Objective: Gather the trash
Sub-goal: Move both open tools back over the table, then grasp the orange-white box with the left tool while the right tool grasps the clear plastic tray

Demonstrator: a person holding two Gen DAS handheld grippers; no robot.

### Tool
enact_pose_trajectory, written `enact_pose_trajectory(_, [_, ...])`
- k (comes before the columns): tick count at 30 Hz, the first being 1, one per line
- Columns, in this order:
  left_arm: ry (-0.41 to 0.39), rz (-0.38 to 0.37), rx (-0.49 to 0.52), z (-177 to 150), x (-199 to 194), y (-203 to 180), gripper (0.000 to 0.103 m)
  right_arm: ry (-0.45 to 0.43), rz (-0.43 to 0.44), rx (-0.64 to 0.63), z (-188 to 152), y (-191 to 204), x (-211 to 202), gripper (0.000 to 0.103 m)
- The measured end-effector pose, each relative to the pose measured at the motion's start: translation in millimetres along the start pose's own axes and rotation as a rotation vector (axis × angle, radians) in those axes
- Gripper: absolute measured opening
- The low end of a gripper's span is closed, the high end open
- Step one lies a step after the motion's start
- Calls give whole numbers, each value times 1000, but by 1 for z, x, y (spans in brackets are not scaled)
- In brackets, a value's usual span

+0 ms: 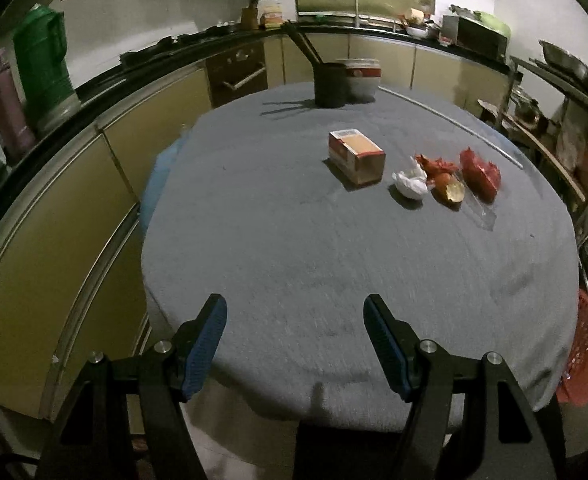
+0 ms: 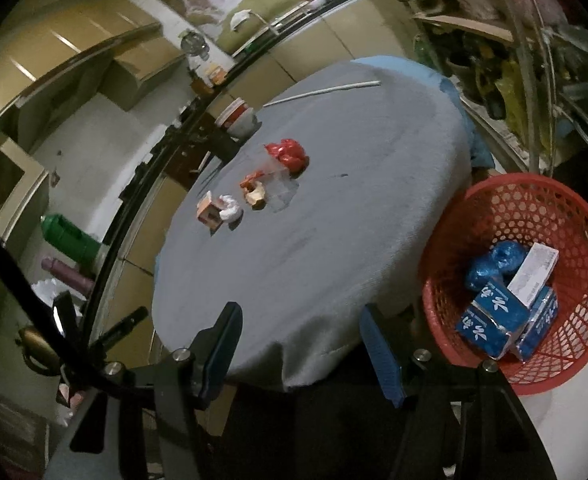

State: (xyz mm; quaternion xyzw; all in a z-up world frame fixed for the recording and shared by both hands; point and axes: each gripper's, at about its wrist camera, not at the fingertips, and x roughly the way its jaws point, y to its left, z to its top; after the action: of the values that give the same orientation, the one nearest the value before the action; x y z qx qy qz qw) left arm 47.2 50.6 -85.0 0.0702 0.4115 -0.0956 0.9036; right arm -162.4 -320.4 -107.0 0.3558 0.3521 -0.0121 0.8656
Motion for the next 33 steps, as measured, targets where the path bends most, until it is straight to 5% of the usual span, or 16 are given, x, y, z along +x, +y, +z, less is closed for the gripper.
enact_pose_trajectory(6, [29,-36,-43,13,7,7,72,34,1,-33,2,9,7,65])
enact_pose_trajectory(11, [58,-85,-112,56,23,7,73,72,15,-41,11,12,27,65])
enact_pose_trajectory(23, [264,-145,-177,195,152,-60,73,137,1,-28,31,1,80,65])
enact_pose_trajectory(28, [364,-57,-201,210,196,-64,73,137,-25,-14,35,-10,86,65])
enact_pose_trajectory(33, [406,-84,-266,206,216,-54,73,139,-44,-28,44,-13,94,65])
